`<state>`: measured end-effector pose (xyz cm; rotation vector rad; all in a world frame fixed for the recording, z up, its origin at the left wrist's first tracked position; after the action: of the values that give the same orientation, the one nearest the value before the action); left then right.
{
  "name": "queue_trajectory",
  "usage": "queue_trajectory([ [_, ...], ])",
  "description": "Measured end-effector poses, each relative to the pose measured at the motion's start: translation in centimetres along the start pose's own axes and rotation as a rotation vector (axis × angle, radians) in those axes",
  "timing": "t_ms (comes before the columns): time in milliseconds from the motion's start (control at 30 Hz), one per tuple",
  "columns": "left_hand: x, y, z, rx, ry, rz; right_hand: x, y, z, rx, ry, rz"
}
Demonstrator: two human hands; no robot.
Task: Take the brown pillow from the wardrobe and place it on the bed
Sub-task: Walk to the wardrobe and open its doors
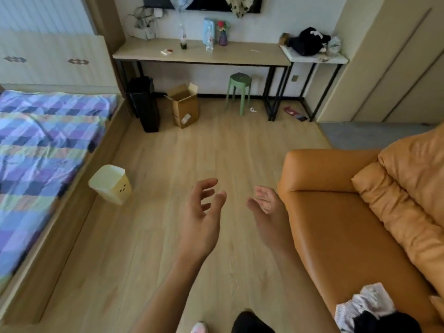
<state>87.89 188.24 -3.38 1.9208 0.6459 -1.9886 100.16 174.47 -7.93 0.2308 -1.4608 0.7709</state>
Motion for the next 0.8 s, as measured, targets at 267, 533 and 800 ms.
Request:
queue_trajectory([
  [267, 1.9, 4.1, -18.0, 0.1, -0.03, -0.049, -2.3, -5.5, -16.4, -0.153, 0.034, -0.081],
  [533, -1.1, 8.5, -35.5, 0.08, 0.022, -0.084, 1.3, -14.0, -34.0, -0.153, -0.033, -0.079],
  [800, -0.4, 11.6, -50.1, 0.105, -0.021, -0.052, 0.5, -18.9, -46.7, -0.219, 0.031, -0.111],
])
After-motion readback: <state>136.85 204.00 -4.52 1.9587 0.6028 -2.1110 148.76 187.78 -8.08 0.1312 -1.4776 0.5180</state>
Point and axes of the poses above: each hand's wrist, its own z-axis away from the middle knuckle, its own y-axis out of the palm, x = y × z, the point moved 7 cm from there along -z, towards the middle knuckle, and after that the axes turned 14 degrees about x, right-handed, at the moved point
